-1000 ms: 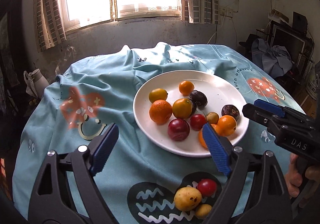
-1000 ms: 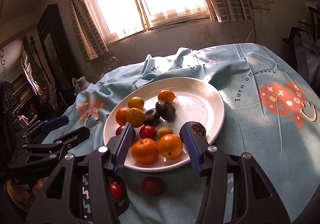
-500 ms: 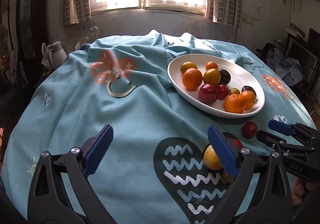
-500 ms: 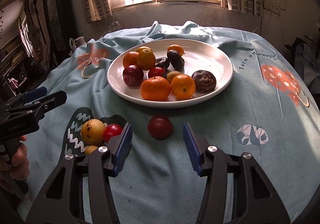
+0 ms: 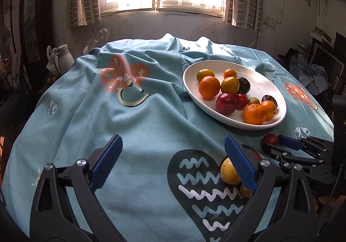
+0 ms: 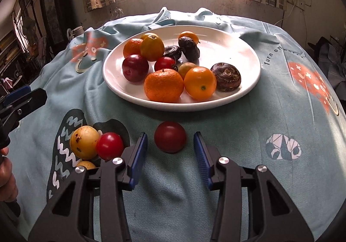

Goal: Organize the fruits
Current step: 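Grasp a red plum with the right gripper while the left gripper grasps a yellow lemon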

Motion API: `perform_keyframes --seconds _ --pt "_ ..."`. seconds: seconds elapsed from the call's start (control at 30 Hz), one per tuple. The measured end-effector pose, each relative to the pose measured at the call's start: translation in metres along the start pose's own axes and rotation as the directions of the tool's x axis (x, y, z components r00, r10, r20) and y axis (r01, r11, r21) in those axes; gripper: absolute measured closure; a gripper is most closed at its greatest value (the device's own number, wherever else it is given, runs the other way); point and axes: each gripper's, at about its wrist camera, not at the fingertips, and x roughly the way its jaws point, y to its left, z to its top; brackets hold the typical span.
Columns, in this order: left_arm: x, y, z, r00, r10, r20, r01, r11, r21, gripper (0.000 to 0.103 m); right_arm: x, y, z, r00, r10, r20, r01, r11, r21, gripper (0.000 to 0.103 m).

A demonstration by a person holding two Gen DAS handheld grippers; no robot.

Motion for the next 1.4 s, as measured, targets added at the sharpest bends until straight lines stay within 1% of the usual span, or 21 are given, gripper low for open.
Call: perform_keyframes --seconds 0.13,0.23,0.3,0.4,0.47,0.5,0.53,0.57,0.6,0.67,0.77,0.9,1.1,1.17,1.2,1.4 --pt "0.001 -0.001 -0.001 1.000 -0.001 -0.006 0.001 1.000 0.003 0.006 0.004 0.000 0.000 1.000 -0.002 -0.020 0.002 1.000 0.004 0.070" --pt "0.003 -0.002 -0.002 1.000 -0.016 -0.020 0.016 1.000 0.005 0.006 0.000 -0.004 -0.002 1.000 0.005 -0.007 -0.004 1.000 0.021 0.073" --pt "0.006 -0.004 -0.004 0.996 -0.072 -0.050 0.072 0.997 0.007 0.006 -0.005 -0.007 -0.003 1.000 0.017 0.011 -0.017 0.999 0.040 0.073" --pt "0.012 -0.014 -0.009 0.976 -0.190 -0.109 0.193 0.981 0.015 0.006 -0.014 -0.011 -0.007 0.999 0.031 0.036 -0.033 0.997 0.063 0.073" --pt "0.012 -0.025 -0.013 0.967 -0.220 -0.126 0.228 0.972 0.053 0.007 -0.017 -0.012 -0.007 0.999 0.039 0.036 -0.042 0.996 0.074 0.073" --pt "0.012 -0.030 -0.015 0.967 -0.221 -0.124 0.232 0.969 0.081 0.008 -0.017 -0.012 -0.007 0.998 0.044 0.036 -0.046 0.996 0.078 0.073" --pt "0.011 -0.035 -0.017 0.968 -0.221 -0.122 0.234 0.966 0.106 0.012 -0.018 -0.012 -0.007 0.998 0.045 0.036 -0.048 0.996 0.080 0.073" --pt "0.010 -0.040 -0.019 0.965 -0.230 -0.126 0.246 0.961 0.126 0.017 -0.018 -0.012 -0.007 0.998 0.044 0.036 -0.047 0.996 0.080 0.073" --pt "0.011 -0.043 -0.020 0.960 -0.244 -0.135 0.262 0.955 0.140 0.020 -0.018 -0.012 -0.007 0.998 0.044 0.036 -0.047 0.996 0.080 0.073" --pt "0.013 -0.048 -0.023 0.951 -0.266 -0.156 0.290 0.944 0.157 0.034 -0.018 -0.012 -0.007 0.999 0.042 0.034 -0.045 0.995 0.083 0.073" --pt "0.017 -0.054 -0.026 0.950 -0.261 -0.172 0.292 0.939 0.185 0.047 -0.018 -0.014 -0.007 0.998 0.043 0.035 -0.046 0.995 0.091 0.073" --pt "0.023 -0.056 -0.029 0.951 -0.249 -0.186 0.284 0.939 0.195 0.051 -0.020 -0.014 -0.007 0.998 0.043 0.037 -0.046 0.995 0.093 0.073" --pt "0.027 -0.056 -0.031 0.948 -0.253 -0.191 0.290 0.937 0.196 0.058 -0.020 -0.014 -0.007 0.998 0.043 0.037 -0.047 0.995 0.093 0.073" --pt "0.027 -0.057 -0.031 0.945 -0.264 -0.192 0.300 0.934 0.194 0.064 -0.020 -0.014 -0.007 0.998 0.043 0.037 -0.046 0.995 0.092 0.073" --pt "0.027 -0.057 -0.031 0.944 -0.269 -0.193 0.305 0.933 0.193 0.065 -0.020 -0.014 -0.007 0.998 0.043 0.037 -0.047 0.995 0.093 0.073" --pt "0.027 -0.059 -0.032 0.946 -0.265 -0.186 0.301 0.932 0.202 0.065 -0.020 -0.014 -0.007 0.999 0.041 0.032 -0.044 0.995 0.093 0.073"
